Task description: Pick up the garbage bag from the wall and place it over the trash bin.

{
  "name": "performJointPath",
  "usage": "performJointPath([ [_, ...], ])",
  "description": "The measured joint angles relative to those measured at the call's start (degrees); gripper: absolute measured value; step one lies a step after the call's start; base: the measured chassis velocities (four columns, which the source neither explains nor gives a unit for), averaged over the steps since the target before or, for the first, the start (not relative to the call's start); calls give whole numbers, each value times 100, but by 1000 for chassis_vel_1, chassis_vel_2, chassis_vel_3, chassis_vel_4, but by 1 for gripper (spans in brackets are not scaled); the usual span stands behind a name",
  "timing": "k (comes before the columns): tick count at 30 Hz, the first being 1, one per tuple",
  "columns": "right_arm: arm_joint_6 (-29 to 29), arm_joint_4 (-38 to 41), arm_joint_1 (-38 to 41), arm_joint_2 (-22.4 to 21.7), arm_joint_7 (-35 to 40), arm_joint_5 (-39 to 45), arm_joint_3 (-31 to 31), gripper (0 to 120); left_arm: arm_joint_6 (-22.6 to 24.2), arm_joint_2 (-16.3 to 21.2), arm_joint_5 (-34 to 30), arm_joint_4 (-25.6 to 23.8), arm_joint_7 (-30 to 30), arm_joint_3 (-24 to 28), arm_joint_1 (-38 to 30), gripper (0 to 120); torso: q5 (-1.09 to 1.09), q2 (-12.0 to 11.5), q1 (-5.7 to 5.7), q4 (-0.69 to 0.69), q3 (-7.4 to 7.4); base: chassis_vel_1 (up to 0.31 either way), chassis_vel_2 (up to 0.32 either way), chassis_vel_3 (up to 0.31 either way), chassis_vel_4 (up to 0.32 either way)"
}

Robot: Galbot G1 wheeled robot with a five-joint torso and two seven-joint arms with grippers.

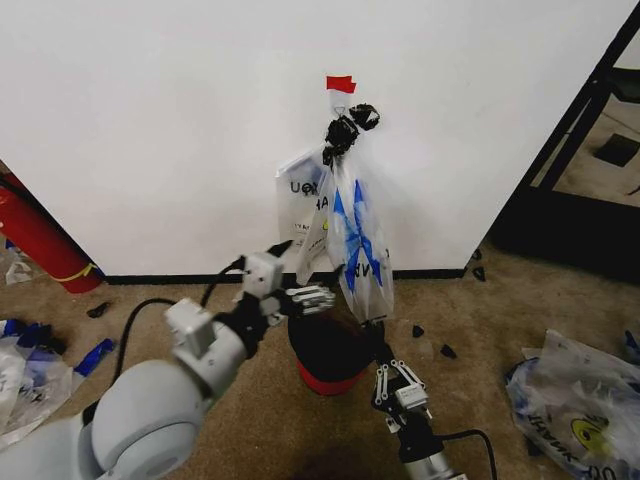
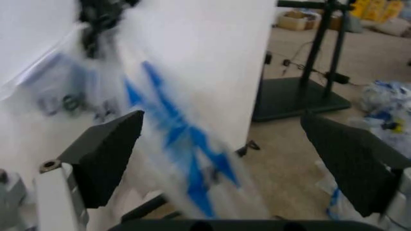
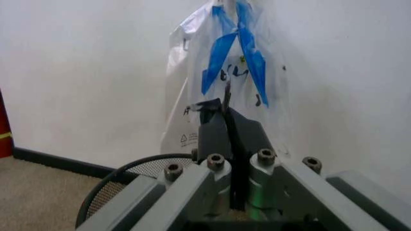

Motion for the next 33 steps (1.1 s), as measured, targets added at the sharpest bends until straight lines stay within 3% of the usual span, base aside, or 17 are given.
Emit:
performJointPath([
  [2, 3, -3, -9, 4, 33, 10, 48, 0, 171, -206, -146, 136, -221, 675, -731, 96, 4, 0, -1, -2, -1, 0, 0, 0, 0],
  [10, 29, -19, -17, 15, 71, 77, 199, 0, 654, -652, -268, 647, -712, 1706, -1644, 94, 1, 0, -1, 0, 0, 0, 0, 0, 0],
  [13, 50, -12, -16, 5, 76, 150, 257, 0, 989, -927, -234, 1077, -1049, 2015, -2051, 90, 2, 0, 0, -2, 0, 0, 0, 0, 0],
  [28, 93, -8, 14, -50, 88, 334, 348, 0, 1143, -1289, -88, 1871, -1253, 2335, -2295, 84, 1, 0, -1, 0, 0, 0, 0, 0, 0],
  [33, 93, -2, 14, -69, 88, 359, 363, 0, 1140, -1342, -132, 1962, -1265, 2400, -2314, 75, 1, 1, 0, -1, -1, 0, 0, 0, 0],
])
